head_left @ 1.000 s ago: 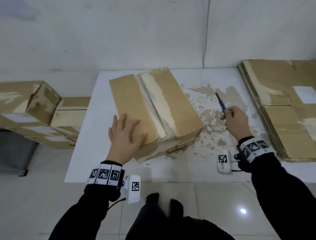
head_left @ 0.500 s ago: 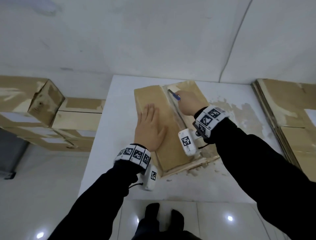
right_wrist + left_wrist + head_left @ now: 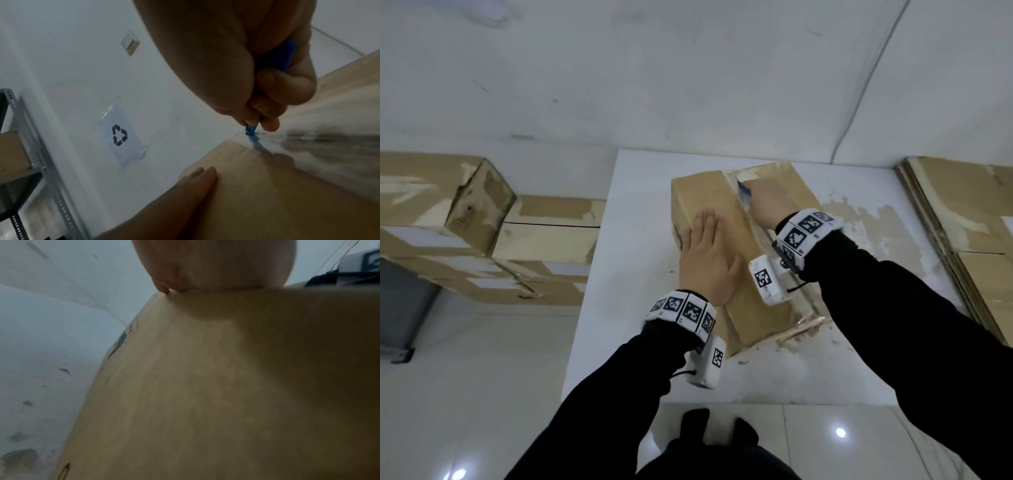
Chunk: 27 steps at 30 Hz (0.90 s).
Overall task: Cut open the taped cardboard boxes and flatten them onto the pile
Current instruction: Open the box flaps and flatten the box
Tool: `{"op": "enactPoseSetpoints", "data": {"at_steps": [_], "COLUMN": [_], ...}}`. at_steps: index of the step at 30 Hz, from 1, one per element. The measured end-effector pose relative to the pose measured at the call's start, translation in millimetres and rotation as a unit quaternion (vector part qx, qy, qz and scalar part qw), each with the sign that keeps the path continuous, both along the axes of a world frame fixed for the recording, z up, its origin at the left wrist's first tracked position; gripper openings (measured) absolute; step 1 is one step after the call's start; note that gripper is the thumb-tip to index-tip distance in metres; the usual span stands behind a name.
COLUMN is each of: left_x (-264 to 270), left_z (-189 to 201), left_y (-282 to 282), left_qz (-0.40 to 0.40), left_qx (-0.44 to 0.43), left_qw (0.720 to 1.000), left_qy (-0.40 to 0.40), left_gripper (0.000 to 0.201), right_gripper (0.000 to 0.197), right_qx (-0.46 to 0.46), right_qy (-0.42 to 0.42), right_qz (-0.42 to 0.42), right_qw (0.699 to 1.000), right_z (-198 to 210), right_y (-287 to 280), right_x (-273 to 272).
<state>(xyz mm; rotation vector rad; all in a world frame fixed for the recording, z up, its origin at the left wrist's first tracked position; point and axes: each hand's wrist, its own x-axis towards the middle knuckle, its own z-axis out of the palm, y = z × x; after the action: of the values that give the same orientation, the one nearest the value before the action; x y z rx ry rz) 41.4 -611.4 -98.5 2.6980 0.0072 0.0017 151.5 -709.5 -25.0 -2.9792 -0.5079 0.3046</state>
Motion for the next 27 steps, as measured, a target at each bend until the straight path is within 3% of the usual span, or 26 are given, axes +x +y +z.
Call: {"op": "enactPoseSetpoints", "data": {"at_steps": [5, 12, 19, 23, 25, 27], "left_x": [-1, 2, 2, 3, 3, 2], "left_z": [7, 8, 7, 6, 10, 16], "left_y": [-3, -7, -8, -8, -7, -11], "left_qz": [0.016, 0.041, 0.042, 0.045, -0.002, -0.179], "left_qx": [-0.007, 0.002, 0.040, 0.079, 0.121, 0.135], "left_qw": [1.000, 0.999, 0.998, 0.996, 0.992, 0.968], "left_qy": [0.007, 0.007, -0.002, 0.004, -0.031, -0.117], "left_gripper": [0.068, 0.067, 0.065, 0.062, 0.055, 0.050], "right_gripper": [0.034, 0.041, 0.066, 0.058, 0.053, 0.050], "right_qx": [-0.030, -0.061, -0.045, 0.039, 0.097, 0.178], "right_qy": [0.035, 0.053, 0.115, 0.087, 0.070, 0.059], "right_qz": [0.007, 0.035, -0.063, -0.117, -0.134, -0.155], "right_qw": [0.999, 0.996, 0.990, 0.989, 0.984, 0.970], "right_z": [17, 16, 20, 4, -8, -19], "right_y": [-14, -56, -111, -135, -138, -140], "right_x": [-17, -99, -176, -209, -220, -229]}}
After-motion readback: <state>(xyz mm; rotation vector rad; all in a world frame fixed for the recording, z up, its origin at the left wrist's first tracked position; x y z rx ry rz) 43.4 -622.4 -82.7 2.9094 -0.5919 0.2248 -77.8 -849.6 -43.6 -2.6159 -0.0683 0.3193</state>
